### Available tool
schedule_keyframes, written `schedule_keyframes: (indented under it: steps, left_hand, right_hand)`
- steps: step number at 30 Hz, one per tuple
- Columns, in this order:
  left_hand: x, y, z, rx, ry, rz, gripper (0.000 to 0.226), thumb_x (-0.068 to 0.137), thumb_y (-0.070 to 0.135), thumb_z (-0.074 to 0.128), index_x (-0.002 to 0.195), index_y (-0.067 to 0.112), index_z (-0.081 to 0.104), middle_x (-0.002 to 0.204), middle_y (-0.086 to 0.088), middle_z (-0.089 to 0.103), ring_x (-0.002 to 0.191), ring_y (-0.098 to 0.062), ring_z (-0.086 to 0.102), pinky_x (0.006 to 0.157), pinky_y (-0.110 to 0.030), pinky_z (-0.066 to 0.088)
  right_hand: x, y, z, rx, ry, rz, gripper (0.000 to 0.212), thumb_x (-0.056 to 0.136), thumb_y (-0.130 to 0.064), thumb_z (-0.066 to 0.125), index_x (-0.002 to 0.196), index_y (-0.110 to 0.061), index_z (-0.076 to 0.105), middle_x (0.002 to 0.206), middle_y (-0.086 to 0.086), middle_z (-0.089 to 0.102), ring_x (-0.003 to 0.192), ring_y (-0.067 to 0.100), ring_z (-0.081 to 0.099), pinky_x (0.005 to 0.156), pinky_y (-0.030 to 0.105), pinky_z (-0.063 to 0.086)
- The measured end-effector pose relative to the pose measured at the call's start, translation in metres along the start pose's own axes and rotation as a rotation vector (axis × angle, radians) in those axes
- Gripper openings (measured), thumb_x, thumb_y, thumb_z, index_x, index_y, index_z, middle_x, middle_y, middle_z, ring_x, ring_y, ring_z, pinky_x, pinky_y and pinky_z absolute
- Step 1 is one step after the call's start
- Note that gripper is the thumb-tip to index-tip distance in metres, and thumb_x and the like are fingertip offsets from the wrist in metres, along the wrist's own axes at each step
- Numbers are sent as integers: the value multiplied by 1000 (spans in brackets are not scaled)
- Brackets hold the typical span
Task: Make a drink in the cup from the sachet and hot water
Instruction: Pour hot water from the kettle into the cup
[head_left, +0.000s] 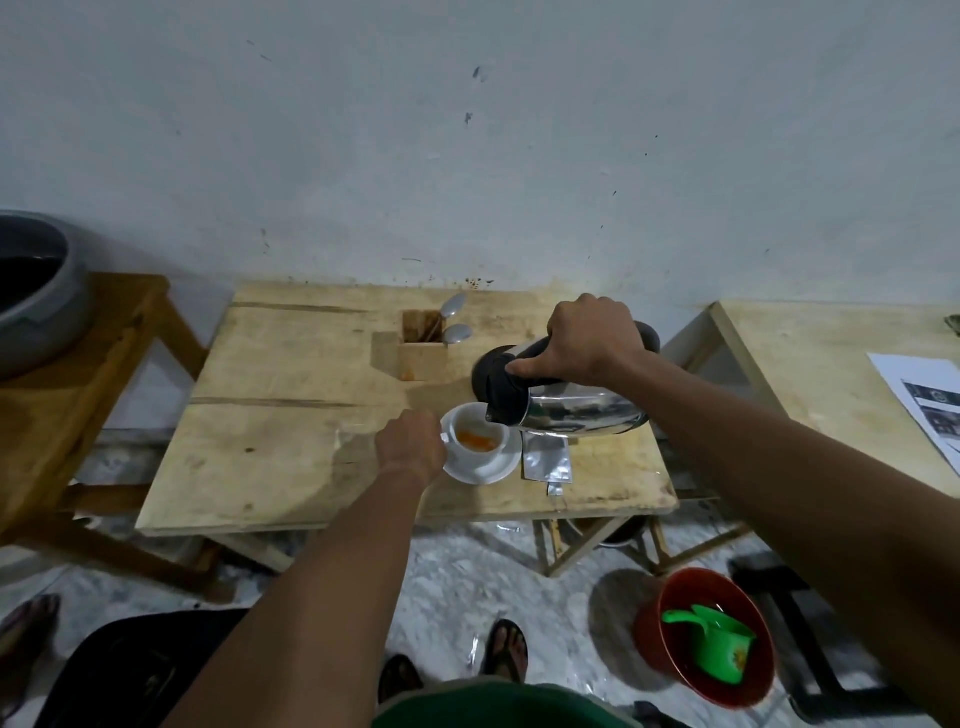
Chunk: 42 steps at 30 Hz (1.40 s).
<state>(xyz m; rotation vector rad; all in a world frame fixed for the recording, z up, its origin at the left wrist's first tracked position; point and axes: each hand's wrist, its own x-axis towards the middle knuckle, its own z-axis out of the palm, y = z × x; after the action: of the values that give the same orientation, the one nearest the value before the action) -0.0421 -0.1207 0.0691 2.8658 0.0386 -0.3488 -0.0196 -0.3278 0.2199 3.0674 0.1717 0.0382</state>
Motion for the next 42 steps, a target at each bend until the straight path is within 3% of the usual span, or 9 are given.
schedule_keyframes:
  steps: [32, 42]
  left_hand:
    - [-1, 7, -8, 3, -31, -21, 25, 92, 24, 63, 115, 19, 69, 116, -6, 69, 106, -28, 67, 83, -37, 52]
    - [1, 8, -8, -6, -40, -33, 27, 90, 24, 65, 116, 20, 68, 118, -6, 69, 108, -29, 66, 87, -38, 52]
  right_hand:
    - [10, -12, -19, -175, -23, -101, 68, 65, -84, 61, 53, -18, 47, 55, -1, 51, 50, 17, 46, 54, 27, 38]
    - [12, -15, -23, -189, -27, -113, 68, 66, -82, 63, 53, -18, 44, 54, -1, 49, 48, 15, 43, 52, 26, 32]
